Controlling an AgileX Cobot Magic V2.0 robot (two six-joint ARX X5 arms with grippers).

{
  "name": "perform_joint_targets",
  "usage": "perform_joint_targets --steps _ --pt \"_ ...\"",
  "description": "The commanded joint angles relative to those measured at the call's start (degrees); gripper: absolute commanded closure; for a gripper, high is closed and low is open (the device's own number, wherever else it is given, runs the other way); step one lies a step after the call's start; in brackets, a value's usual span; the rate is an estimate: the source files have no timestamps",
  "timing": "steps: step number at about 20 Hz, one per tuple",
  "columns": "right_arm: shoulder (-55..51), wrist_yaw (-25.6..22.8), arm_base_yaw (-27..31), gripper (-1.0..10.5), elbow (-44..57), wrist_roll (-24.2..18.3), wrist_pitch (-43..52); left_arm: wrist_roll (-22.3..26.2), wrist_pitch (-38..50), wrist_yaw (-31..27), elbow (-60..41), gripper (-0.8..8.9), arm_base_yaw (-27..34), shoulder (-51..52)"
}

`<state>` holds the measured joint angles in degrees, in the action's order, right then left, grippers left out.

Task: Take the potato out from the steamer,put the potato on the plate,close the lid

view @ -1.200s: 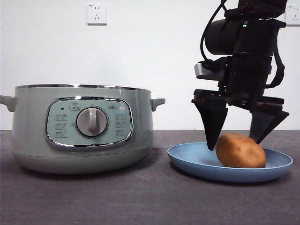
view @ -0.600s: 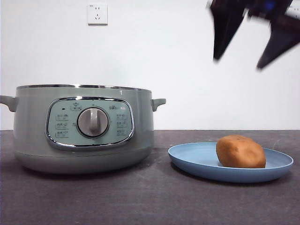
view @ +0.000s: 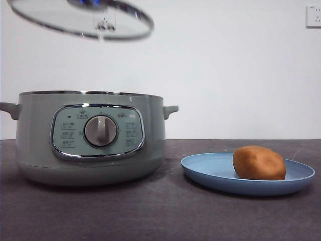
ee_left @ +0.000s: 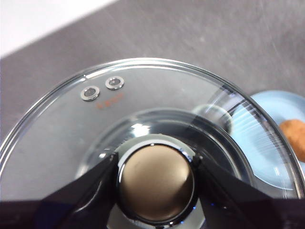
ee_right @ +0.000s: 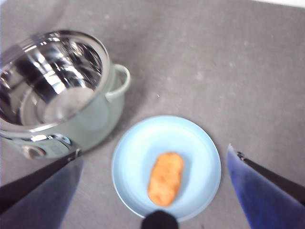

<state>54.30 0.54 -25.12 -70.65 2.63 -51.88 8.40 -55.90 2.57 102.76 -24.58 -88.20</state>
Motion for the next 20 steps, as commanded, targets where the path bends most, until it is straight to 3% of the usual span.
perform_joint_targets --steps 1,13,20 --pt "0.07 -2.21 0.0 4.5 -0.09 0.42 -1.25 -1.25 6.8 0.46 -4.42 8.21 -0.96 0.94" --pt "0.04 -2.38 0.0 4.5 -0.09 0.33 -2.67 -1.95 23.96 -1.42 -27.8 8.21 -1.16 0.94" --pt "0.04 -2.32 0.0 4.5 -0.09 0.39 -2.69 -2.51 21.46 3.63 -29.66 8.22 -0.31 0.85"
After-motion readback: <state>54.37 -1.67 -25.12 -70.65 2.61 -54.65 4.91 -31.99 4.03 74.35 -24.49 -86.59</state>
